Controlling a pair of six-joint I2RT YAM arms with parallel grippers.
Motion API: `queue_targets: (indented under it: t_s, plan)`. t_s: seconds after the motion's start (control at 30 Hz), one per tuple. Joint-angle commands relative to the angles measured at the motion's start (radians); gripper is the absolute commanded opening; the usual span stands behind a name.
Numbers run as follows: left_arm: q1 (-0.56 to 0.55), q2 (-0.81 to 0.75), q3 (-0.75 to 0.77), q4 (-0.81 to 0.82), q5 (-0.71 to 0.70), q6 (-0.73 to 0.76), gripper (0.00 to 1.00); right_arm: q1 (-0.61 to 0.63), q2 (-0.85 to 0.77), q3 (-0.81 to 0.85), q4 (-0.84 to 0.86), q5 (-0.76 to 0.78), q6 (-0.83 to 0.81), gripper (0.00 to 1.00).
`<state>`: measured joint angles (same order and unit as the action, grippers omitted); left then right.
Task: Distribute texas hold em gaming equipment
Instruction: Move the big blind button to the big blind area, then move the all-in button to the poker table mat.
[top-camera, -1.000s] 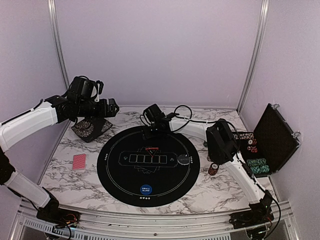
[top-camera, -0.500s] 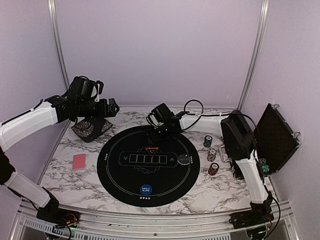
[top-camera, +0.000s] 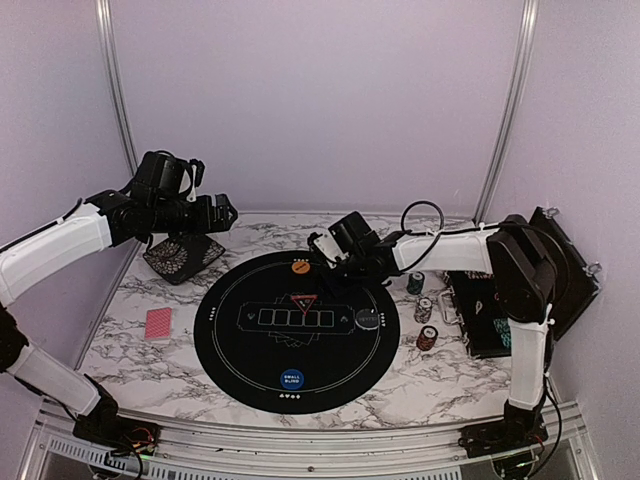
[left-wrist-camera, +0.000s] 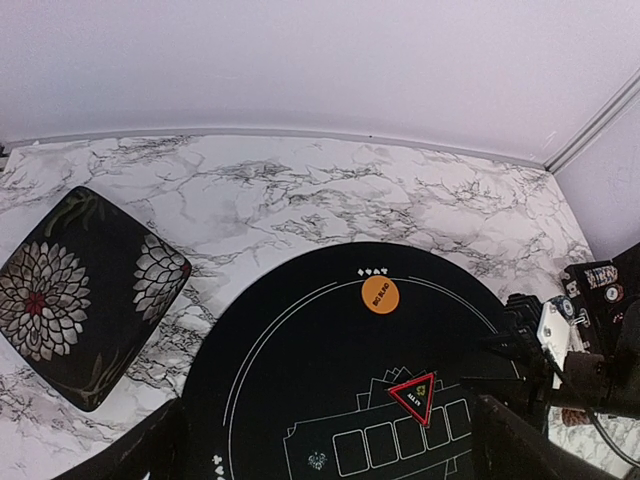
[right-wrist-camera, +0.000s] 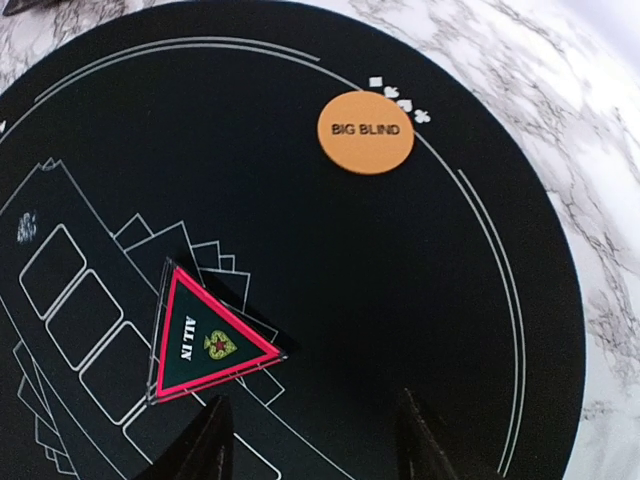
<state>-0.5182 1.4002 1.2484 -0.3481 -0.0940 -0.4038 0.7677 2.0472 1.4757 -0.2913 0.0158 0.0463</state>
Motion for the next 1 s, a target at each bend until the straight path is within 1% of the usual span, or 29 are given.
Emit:
queue_targets:
  t_s: [0.0, 0.07, 0.23, 0.43, 0.7, 0.97]
  plan:
    - [0.004, -0.025, 0.012, -0.02, 0.003, -0.005, 0.99, 0.006, -0.017, -0.047, 0.059, -0.072, -0.145, 0.49]
    - [0.004, -0.027, 0.011, -0.021, -0.001, -0.004, 0.99, 0.008, -0.014, -0.055, 0.058, -0.088, -0.154, 0.48]
    - [0.004, -0.027, 0.007, -0.021, -0.005, -0.002, 0.99, 0.024, -0.004, -0.075, 0.068, -0.112, -0.156, 0.48]
    - [0.004, -0.023, 0.006, -0.02, -0.005, -0.003, 0.99, 0.059, 0.052, -0.046, 0.062, -0.114, -0.148, 0.47]
    - [0.004, -0.028, 0.004, -0.021, -0.01, 0.006, 0.99, 0.06, 0.072, -0.041, 0.078, -0.114, -0.125, 0.45]
    - [0.004, -0.026, 0.005, -0.019, -0.01, 0.007, 0.99, 0.061, 0.123, -0.006, 0.098, -0.135, -0.155, 0.4]
